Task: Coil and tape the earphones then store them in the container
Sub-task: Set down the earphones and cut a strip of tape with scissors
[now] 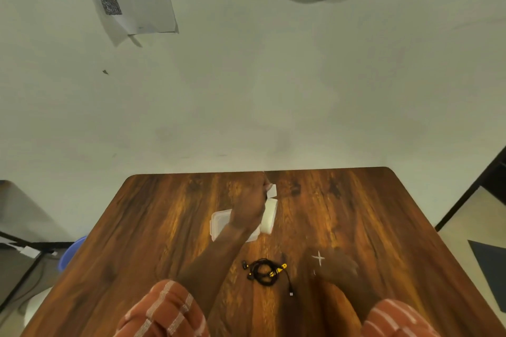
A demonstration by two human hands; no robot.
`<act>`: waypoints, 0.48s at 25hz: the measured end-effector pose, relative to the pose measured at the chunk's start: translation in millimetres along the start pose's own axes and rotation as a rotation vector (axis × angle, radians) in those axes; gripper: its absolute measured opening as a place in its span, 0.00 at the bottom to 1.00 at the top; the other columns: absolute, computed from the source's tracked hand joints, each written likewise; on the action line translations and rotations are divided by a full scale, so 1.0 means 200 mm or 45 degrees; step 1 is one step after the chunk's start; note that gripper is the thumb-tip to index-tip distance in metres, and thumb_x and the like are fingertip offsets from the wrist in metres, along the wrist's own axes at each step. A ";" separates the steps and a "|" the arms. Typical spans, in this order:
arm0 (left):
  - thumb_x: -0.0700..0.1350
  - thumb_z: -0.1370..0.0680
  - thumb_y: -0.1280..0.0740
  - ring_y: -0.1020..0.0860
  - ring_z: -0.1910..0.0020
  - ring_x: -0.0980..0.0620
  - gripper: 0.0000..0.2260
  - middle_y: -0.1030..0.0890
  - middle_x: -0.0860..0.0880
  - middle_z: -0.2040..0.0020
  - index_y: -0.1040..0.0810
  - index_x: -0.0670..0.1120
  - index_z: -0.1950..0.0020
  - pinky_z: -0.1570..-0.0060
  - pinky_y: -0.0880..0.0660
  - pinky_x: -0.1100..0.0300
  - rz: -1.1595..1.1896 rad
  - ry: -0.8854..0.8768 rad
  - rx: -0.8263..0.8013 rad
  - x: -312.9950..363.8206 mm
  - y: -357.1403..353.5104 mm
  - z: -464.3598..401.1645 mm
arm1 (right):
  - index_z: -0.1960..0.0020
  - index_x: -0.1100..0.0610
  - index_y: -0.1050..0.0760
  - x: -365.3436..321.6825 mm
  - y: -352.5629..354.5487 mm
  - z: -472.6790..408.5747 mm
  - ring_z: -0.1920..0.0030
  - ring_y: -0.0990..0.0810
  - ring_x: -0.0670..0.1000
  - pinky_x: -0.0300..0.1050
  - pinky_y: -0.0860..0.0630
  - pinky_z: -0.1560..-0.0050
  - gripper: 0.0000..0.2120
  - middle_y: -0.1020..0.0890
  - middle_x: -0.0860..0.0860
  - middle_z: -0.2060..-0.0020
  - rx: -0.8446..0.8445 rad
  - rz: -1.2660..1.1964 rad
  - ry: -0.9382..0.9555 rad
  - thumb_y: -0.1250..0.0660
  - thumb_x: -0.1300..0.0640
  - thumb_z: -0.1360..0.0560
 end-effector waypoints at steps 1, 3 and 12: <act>0.41 0.18 0.41 0.21 0.58 0.49 0.04 0.18 0.47 0.52 0.27 0.45 0.47 0.58 0.21 0.49 0.024 0.021 -0.030 0.00 -0.04 0.02 | 0.32 0.41 0.30 0.05 -0.07 -0.05 0.36 0.24 0.56 0.56 0.23 0.42 0.31 0.26 0.50 0.32 -0.005 0.049 -0.017 0.36 0.35 0.34; 0.43 0.18 0.41 0.21 0.60 0.53 0.02 0.19 0.50 0.54 0.29 0.49 0.48 0.60 0.21 0.52 -0.012 0.006 -0.074 -0.01 -0.09 0.06 | 0.31 0.45 0.30 0.00 -0.07 -0.01 0.35 0.26 0.57 0.55 0.23 0.42 0.25 0.28 0.51 0.31 0.040 0.002 -0.010 0.34 0.43 0.28; 0.43 0.17 0.43 0.21 0.62 0.50 0.04 0.21 0.50 0.57 0.31 0.49 0.51 0.63 0.24 0.52 0.175 0.088 -0.059 0.04 -0.16 0.04 | 0.44 0.50 0.19 -0.46 0.44 0.24 0.50 0.17 0.52 0.48 0.18 0.55 0.15 0.17 0.54 0.49 0.224 -1.240 0.461 0.25 0.60 0.28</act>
Point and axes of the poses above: each hand's wrist, its own z-axis away from the middle knuckle, its own y-axis out of the back of the hand, x = y × z, the point moved 1 cm from there along -z, towards the middle knuckle
